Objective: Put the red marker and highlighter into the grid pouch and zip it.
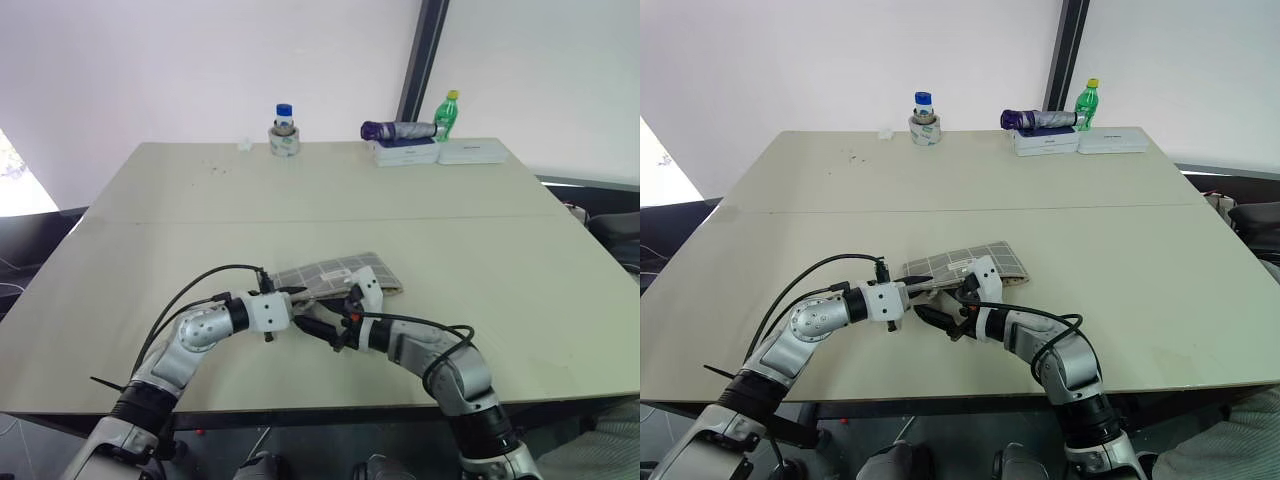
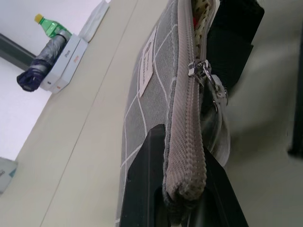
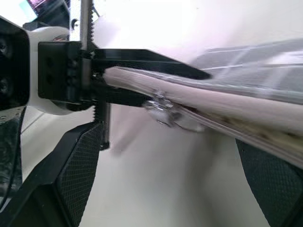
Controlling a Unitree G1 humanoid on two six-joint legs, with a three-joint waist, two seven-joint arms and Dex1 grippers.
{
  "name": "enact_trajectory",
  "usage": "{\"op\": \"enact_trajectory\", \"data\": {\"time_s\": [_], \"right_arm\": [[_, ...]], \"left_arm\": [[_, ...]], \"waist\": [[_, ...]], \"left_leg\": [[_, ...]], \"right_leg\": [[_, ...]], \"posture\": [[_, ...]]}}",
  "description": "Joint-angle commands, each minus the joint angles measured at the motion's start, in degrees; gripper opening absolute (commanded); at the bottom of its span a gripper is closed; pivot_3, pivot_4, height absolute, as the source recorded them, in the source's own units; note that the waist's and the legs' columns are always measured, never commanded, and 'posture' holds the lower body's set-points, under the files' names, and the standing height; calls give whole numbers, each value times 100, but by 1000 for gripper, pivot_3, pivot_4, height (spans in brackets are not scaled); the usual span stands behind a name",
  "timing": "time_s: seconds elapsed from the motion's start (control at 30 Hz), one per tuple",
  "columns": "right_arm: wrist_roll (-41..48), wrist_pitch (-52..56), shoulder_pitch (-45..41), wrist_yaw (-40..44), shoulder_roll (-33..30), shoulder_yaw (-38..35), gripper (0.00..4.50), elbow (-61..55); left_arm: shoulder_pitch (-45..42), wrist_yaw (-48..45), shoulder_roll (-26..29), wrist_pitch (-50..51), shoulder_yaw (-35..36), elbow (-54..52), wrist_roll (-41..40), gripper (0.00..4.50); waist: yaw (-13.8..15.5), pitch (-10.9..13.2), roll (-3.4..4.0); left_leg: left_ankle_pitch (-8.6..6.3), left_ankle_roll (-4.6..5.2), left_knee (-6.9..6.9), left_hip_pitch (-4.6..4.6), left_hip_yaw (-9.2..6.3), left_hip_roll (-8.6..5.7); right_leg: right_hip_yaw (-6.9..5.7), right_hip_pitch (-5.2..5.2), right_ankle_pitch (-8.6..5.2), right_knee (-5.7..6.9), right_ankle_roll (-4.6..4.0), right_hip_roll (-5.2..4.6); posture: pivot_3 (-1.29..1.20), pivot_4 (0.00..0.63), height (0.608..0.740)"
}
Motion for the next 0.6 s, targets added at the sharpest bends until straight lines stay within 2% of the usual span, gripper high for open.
{"op": "enact_trajectory", "data": {"time_s": [0.03,0.07,0.17,0.4,0.43,0.6], "right_arm": [[116,-89,-164,-34,203,-14,4455,49],[136,-73,-178,-54,243,-37,4455,62],[65,-145,-163,63,189,69,3643,108],[222,-27,-30,98,-56,-188,48,-68],[255,5,-12,73,-100,-247,48,-103],[305,181,260,413,-1096,-511,48,-435]], "left_arm": [[-99,44,-35,4,-38,-275,47,0],[-93,46,-34,15,-38,-296,50,0],[-58,101,-36,40,-16,-340,90,0],[13,210,37,24,38,-360,192,0],[26,236,36,32,52,-369,189,0],[158,278,140,29,169,-380,160,0]], "waist": [[-2,0,0],[-4,0,0],[-3,0,0],[-3,0,0],[-3,0,0],[5,0,0]], "left_leg": [[0,0,0,1,0,0],[0,0,-1,0,0,0],[0,0,-2,0,0,1],[-1,1,-2,0,0,1],[-1,1,-2,0,0,1],[-2,4,-4,0,0,0]], "right_leg": [[0,0,0,0,0,0],[0,-1,0,0,0,1],[0,-2,0,0,0,1],[0,-2,0,0,0,0],[0,-2,0,0,0,-1],[1,-1,0,-3,0,-5]], "posture": [[0,150,740],[0,150,740],[0,150,740],[0,150,740],[0,150,740],[0,150,740]]}}
